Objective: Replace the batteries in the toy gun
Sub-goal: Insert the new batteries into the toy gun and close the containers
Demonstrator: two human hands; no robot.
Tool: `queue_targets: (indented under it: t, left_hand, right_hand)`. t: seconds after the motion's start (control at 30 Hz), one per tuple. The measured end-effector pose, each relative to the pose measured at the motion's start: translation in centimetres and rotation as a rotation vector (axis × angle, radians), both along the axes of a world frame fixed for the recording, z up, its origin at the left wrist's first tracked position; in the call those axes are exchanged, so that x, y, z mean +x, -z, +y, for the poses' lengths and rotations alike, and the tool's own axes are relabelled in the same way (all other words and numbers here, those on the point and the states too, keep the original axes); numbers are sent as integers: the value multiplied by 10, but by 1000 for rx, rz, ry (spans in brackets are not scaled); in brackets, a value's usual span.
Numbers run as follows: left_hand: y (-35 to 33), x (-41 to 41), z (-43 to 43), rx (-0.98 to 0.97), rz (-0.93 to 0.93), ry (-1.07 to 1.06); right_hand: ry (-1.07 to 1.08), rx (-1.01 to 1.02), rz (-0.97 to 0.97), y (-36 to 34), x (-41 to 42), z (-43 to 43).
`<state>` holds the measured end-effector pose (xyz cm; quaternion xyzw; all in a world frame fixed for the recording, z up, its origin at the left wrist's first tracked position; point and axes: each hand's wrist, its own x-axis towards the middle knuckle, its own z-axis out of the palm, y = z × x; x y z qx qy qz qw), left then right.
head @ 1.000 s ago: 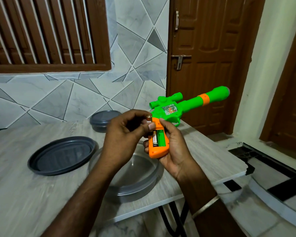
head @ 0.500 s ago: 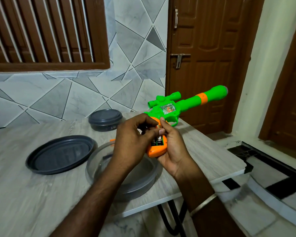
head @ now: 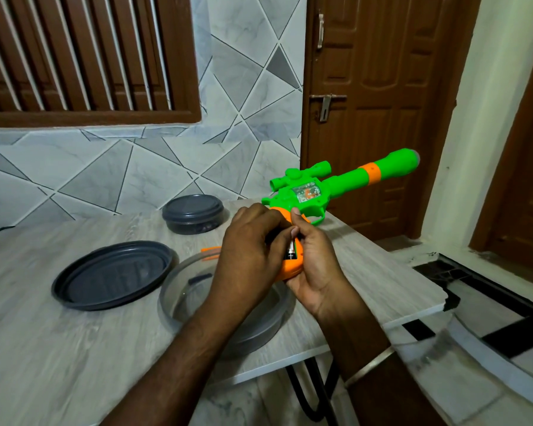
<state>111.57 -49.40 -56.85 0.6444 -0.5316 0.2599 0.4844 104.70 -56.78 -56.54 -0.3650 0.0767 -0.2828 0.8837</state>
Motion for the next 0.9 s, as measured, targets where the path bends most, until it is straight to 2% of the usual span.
queue_targets:
  t: [0.17, 0.53, 0.77, 0.9]
  left_hand:
    - [3, -1, 1, -13, -19, -5]
    - [8, -4, 7, -16, -72, 13]
    - [0, -4, 6, 90, -64, 55]
    - [-5, 8, 6, -16, -10, 87]
  right_hand:
    - [-10, 12, -23, -2, -2, 3]
    - [1, -41, 56, -4, -4, 4]
    - [-27, -85, 84, 0, -8, -5]
    - [-111, -163, 135, -5, -22, -13]
